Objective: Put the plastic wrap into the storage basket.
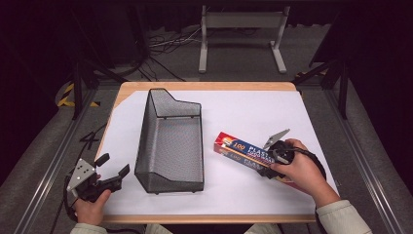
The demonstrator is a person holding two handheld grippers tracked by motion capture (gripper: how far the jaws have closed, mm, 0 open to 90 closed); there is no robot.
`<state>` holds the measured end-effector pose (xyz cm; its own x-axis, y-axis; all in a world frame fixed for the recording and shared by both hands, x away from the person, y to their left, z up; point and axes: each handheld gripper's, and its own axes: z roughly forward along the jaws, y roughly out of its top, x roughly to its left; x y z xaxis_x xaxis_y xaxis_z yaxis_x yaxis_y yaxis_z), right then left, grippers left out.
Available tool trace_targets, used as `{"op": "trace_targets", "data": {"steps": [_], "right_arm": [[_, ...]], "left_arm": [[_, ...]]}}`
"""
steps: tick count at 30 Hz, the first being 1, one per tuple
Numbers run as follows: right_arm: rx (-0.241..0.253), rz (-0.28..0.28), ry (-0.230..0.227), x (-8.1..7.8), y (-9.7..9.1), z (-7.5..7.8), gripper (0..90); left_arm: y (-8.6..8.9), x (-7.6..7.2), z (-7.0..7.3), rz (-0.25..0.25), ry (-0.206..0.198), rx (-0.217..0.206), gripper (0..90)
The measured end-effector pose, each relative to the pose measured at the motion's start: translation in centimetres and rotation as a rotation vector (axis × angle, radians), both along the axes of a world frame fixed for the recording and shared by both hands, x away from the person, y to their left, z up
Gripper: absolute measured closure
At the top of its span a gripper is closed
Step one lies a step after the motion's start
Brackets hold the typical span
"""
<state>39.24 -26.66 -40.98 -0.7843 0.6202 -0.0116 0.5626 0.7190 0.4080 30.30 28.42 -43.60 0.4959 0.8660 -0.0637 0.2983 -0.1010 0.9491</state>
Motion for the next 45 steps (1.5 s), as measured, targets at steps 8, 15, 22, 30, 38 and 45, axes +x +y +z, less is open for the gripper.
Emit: {"op": "trace_targets", "data": {"steps": [8,15,22,30,38,45], "right_arm": [[-0.037,0.028,-0.016,0.0,0.0,0.3,38.1],[-0.010,0.027,-0.017,-0.2,0.0,0.8,39.6],[0.037,0.020,-0.055,-0.3,-0.3,2.6,39.7],[0.071,0.013,-0.086,-0.5,-0.3,4.4,39.6],[0.126,-0.014,-0.122,-0.7,0.0,5.9,39.6],[0.166,-0.039,-0.147,-0.8,0.3,6.9,39.6]], "left_arm": [[0.0,0.0,0.0,0.004,0.000,0.001,15.8],[0.0,0.0,0.0,0.010,0.004,0.003,15.9],[0.0,0.0,0.0,0.010,0.001,0.000,15.9],[0.0,0.0,0.0,0.010,0.000,0.002,15.9],[0.0,0.0,0.0,0.011,0.001,0.005,15.9],[0.0,0.0,0.0,0.014,-0.001,0.002,15.9]]}}
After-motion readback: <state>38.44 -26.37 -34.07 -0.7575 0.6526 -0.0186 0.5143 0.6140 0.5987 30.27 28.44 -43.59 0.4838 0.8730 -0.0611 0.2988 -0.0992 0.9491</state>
